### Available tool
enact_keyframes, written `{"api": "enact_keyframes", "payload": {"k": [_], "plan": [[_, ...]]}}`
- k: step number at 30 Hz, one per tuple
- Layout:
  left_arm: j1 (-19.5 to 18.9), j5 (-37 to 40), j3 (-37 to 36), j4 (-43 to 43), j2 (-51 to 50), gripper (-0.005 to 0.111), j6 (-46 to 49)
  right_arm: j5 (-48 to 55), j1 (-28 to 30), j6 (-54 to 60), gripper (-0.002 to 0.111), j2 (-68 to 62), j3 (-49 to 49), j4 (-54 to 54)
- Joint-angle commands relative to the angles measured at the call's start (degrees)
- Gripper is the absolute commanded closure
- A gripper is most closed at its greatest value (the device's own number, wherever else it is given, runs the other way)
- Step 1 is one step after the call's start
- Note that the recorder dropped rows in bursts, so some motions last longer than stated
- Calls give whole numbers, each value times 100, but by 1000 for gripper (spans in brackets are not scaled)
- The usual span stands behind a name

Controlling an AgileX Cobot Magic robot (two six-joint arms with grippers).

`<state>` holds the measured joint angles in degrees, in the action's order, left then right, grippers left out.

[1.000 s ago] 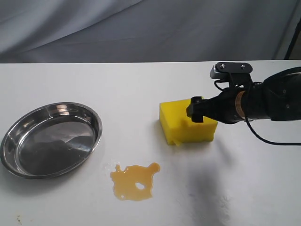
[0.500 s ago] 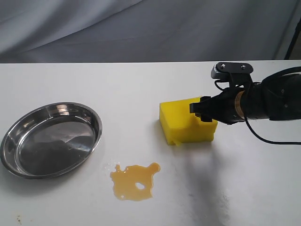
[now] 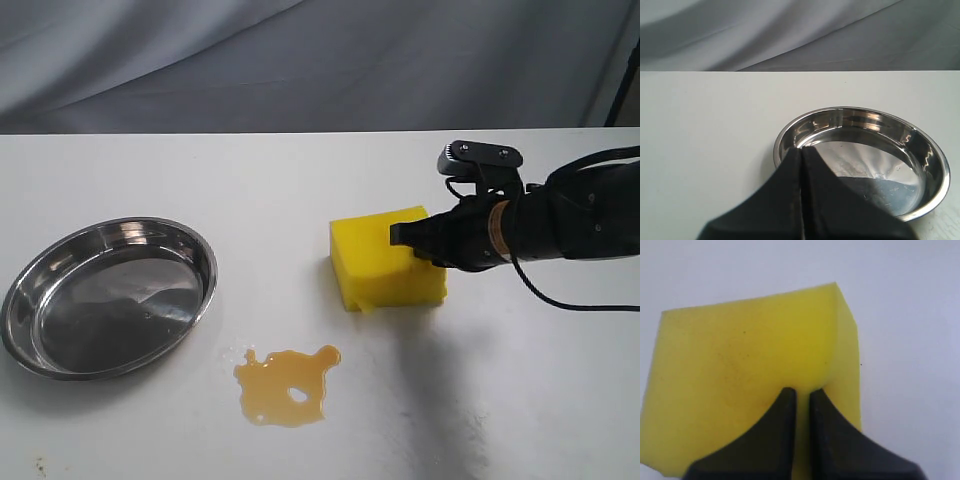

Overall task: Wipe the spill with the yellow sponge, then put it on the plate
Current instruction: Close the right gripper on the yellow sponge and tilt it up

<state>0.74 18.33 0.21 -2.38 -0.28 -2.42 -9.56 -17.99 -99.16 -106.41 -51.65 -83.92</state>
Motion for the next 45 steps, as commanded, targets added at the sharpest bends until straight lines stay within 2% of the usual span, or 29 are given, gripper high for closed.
{"api": "enact_keyframes", "payload": {"k": [1, 26, 45], "plan": [[-15, -58, -21, 11, 28, 107, -7, -42, 17, -20, 108, -34, -16, 14], [-15, -58, -21, 11, 28, 107, -7, -217, 17, 109, 108, 712, -41, -49], [-15, -58, -21, 11, 28, 107, -7, -140, 17, 228, 108, 725, -41, -49]]}}
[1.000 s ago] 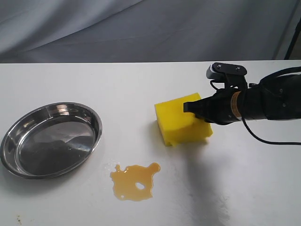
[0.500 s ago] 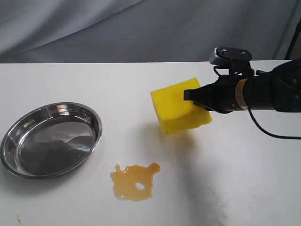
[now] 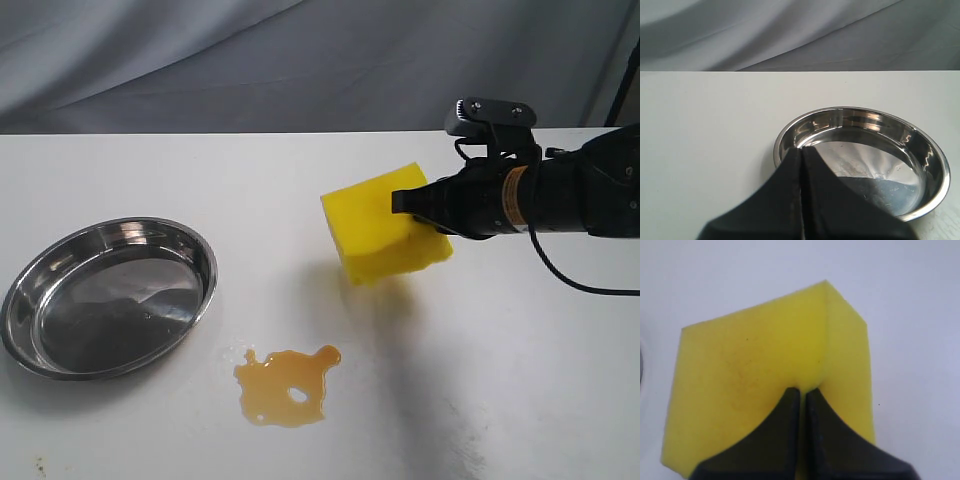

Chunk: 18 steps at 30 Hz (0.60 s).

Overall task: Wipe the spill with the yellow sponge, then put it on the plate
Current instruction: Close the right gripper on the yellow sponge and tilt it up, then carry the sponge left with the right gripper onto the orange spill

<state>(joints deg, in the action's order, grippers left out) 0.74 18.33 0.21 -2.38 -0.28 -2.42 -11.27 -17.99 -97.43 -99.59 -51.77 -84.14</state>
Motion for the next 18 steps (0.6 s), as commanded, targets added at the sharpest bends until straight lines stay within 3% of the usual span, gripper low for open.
{"api": "enact_keyframes", "payload": {"k": [1, 18], "plan": [[-15, -58, -21, 11, 28, 107, -7, 32, 17, 95, 108, 43, -29, -27], [-15, -58, -21, 11, 28, 107, -7, 42, 17, 319, 108, 43, -29, -27]]}}
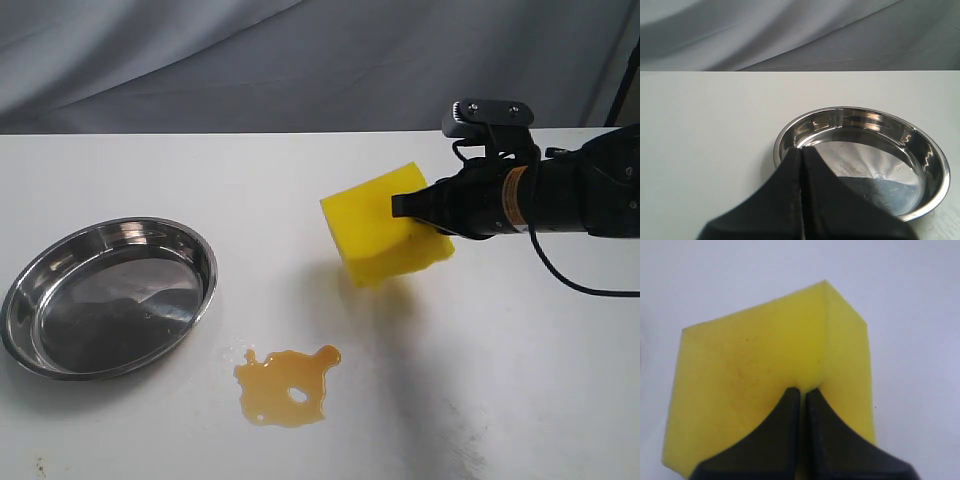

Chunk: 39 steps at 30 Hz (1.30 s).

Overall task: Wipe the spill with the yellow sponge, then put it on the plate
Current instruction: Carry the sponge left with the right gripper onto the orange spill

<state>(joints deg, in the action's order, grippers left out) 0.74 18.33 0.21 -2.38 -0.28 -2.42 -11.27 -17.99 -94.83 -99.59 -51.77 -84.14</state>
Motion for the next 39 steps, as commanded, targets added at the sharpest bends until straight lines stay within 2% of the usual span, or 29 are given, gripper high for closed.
{"api": "enact_keyframes", "payload": {"k": [1, 8, 20, 29, 39], "plan": [[-15, -58, -21, 11, 28, 107, -7, 31, 17, 58, 108, 43, -29, -27], [-15, -58, -21, 11, 28, 107, -7, -147, 17, 43, 108, 43, -29, 76], [-15, -58, -21, 11, 28, 107, -7, -1620, 17, 32, 108, 18, -29, 76], [-15, -58, -21, 11, 28, 107, -7, -1841, 17, 33, 108, -477, -29, 93], [-15, -58, -21, 11, 28, 107, -7, -2164, 17, 555, 108, -960, -29, 817]]}}
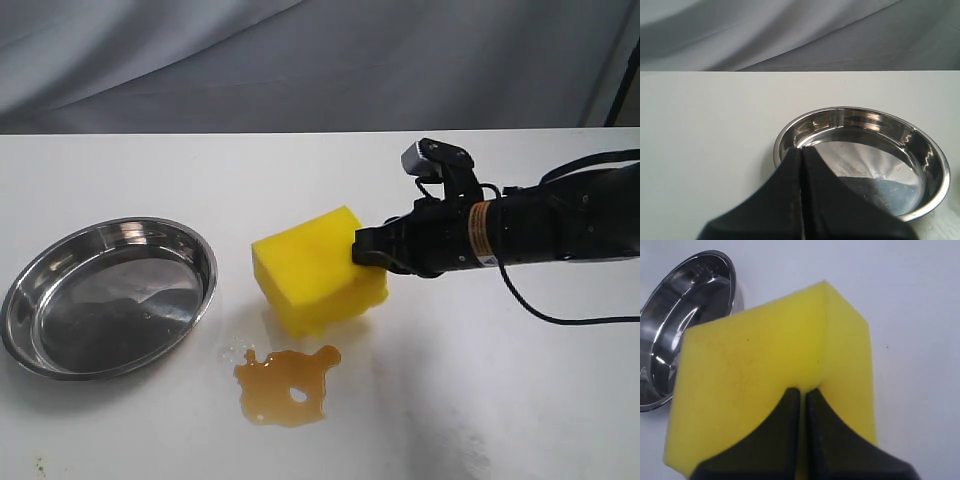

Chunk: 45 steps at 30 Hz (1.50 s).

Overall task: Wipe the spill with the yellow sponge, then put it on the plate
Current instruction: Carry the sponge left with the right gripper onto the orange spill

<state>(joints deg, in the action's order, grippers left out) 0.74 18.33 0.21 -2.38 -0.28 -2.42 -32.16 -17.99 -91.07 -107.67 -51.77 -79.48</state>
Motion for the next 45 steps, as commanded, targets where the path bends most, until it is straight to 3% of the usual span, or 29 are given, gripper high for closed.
{"api": "enact_keyframes", "payload": {"k": [1, 7, 20, 33, 45], "plan": [[-15, -58, -21, 11, 28, 107, -7, -75, 17, 288, 108, -210, -29, 471], [-15, -58, -21, 11, 28, 107, -7, -138, 17, 567, 108, -411, -29, 1160], [-15, -58, -21, 11, 28, 107, -7, -92, 17, 708, 108, -561, -29, 1462], [-15, -58, -21, 11, 28, 107, -7, 446, 17, 828, 108, -561, -29, 1291], [-15, -58, -21, 11, 28, 107, -7, 281, -17, 977, 108, -561, -29, 1236]]}}
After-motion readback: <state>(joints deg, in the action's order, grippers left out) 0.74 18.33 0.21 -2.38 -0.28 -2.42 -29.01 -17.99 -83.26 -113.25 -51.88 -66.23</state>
